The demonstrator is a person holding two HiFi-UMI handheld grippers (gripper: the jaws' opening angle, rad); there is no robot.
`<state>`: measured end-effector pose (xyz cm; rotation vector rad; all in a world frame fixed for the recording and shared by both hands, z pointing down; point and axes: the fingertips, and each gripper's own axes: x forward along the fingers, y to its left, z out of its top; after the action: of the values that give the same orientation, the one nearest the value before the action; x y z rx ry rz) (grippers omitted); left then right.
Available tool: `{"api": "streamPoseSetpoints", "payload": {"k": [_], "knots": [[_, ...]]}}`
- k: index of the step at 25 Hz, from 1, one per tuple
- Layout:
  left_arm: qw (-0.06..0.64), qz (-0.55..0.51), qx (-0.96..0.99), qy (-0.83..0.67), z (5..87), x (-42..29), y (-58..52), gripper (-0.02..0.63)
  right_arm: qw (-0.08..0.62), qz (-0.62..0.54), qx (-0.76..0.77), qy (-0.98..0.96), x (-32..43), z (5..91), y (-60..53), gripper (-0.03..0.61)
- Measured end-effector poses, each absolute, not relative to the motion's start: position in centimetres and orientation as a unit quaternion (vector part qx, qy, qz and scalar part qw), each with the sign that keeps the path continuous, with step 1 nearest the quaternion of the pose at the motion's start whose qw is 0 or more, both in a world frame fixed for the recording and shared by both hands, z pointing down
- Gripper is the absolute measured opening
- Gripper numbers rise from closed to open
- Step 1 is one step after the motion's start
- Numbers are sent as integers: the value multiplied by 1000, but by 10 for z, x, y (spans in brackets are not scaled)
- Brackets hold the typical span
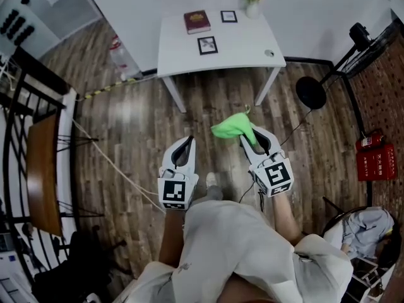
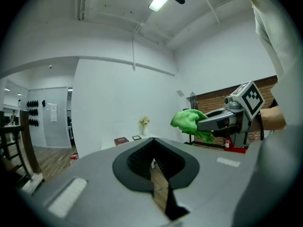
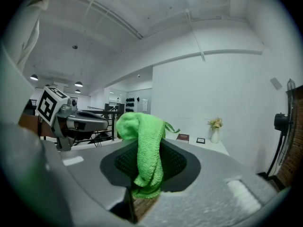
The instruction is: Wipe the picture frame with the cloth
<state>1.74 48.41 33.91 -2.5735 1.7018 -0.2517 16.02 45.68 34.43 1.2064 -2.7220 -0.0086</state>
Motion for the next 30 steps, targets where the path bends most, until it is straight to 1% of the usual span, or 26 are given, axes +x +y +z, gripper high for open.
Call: {"api": "streamPoseSetpoints", "payload": {"k": [11,30], "knots": [[16,-70,-847,526,338,-26,399,20,80,10,425,-902,110,343,378,98],[-5,-68,-858,508,352,-34,299,20,99,32,450,-887,103,360,282,98]]}}
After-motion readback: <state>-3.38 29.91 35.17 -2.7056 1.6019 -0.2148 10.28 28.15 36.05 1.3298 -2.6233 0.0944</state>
